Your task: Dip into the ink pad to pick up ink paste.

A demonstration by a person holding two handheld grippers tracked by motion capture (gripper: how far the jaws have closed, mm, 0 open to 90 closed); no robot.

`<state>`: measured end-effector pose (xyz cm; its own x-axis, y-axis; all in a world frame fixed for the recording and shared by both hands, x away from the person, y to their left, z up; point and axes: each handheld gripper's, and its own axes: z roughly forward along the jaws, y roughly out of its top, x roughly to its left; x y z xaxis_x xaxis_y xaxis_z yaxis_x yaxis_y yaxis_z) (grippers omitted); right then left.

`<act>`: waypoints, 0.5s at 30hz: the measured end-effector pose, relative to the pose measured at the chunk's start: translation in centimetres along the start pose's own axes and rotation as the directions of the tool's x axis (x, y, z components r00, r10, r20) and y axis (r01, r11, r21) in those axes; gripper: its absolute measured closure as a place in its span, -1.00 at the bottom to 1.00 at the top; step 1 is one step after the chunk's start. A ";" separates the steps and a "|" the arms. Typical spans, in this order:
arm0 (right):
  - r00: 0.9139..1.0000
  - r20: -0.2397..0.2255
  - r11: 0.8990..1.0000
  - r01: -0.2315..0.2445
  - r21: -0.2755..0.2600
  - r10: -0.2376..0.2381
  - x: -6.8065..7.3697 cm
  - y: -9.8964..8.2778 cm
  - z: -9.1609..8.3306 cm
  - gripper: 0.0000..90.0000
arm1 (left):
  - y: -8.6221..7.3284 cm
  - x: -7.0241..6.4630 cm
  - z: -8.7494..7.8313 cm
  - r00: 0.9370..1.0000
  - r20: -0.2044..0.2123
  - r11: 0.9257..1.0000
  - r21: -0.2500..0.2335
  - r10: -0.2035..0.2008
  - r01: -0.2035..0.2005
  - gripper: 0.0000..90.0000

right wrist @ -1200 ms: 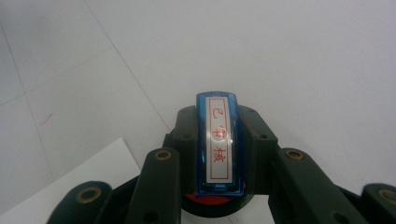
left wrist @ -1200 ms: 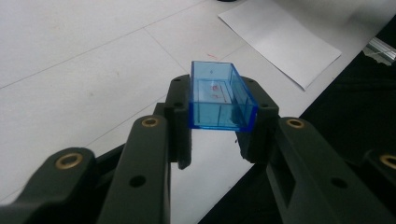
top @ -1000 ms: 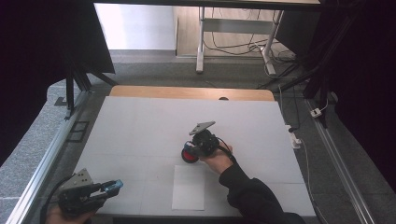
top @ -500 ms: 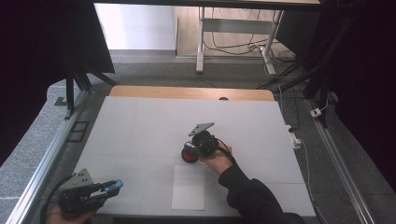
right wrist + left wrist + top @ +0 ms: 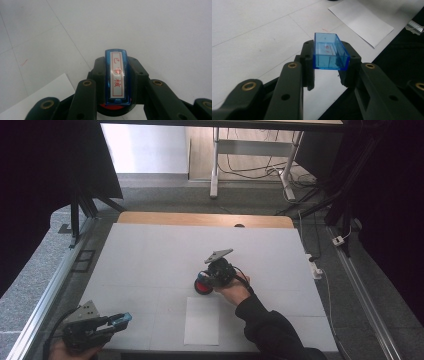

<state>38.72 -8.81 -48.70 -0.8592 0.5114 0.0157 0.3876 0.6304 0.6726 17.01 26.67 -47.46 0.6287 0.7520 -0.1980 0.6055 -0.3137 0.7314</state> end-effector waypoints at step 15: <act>1.000 0.019 1.000 0.021 0.014 -0.021 0.4 0.2 -0.1 0.58 | 0.0 0.0 0.0 1.000 -0.001 1.000 -0.003 -0.002 0.002 0.51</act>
<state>38.46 -8.53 -48.52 -0.8609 0.5087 -0.0125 0.3740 0.6494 0.6621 16.98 26.71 -47.44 0.6274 0.7529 -0.1986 0.6049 -0.3107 0.7332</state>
